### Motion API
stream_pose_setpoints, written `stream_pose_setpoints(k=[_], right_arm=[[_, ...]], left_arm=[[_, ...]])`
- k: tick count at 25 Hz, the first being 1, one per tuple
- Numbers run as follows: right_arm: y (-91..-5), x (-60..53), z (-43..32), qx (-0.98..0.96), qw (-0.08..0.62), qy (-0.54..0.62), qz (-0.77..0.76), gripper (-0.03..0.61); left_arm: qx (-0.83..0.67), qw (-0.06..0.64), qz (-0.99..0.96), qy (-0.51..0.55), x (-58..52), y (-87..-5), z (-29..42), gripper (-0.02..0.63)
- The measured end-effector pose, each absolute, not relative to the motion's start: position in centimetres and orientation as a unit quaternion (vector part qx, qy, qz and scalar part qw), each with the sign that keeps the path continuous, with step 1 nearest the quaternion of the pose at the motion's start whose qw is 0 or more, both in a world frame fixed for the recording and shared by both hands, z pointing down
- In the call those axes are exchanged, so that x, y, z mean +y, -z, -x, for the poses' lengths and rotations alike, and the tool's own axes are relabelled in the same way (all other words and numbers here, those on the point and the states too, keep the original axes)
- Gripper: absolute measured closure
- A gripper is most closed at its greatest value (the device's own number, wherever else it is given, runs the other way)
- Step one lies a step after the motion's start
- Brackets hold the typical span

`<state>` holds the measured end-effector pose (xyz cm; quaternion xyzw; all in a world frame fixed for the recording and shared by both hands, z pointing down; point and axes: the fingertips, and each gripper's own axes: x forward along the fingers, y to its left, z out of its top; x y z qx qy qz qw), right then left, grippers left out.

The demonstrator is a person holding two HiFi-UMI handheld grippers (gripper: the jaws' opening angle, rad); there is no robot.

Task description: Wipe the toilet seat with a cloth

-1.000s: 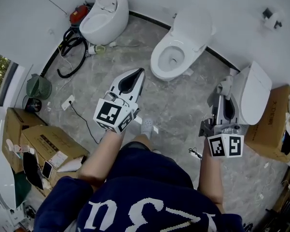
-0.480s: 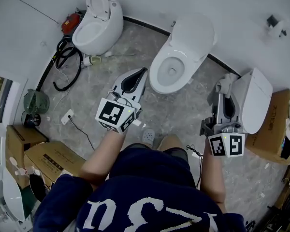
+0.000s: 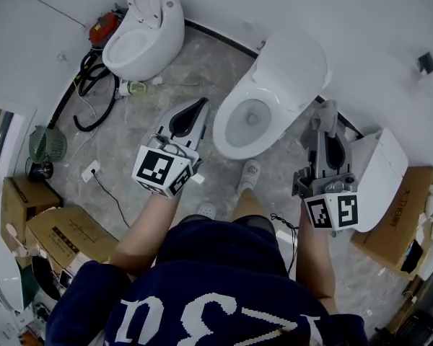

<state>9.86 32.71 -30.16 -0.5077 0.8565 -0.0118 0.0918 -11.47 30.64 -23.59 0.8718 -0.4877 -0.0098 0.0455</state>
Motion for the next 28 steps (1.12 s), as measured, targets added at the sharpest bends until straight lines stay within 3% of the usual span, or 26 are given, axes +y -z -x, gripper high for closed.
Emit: stream_pose_setpoints(k=[12,19,28], right_arm=[[25.4,9.3,-17.2,0.915,0.067,0.055,0.394,0.531],[20.8,3.8,-17.9,0.909,0.052,0.100,0.402,0.531],[9.9,-0.7,-17.5,0.889,0.038,0.124,0.439,0.529]], left_arm=[[-0.548,0.059,-0.834,0.003,10.8,19.1,2.9,0.594],[-0.554,0.083,-0.828,-0.015,5.6,15.7,2.9,0.594],[-0.533,0.105,-0.839,-0.028,-0.6,5.7,2.7,0.594]])
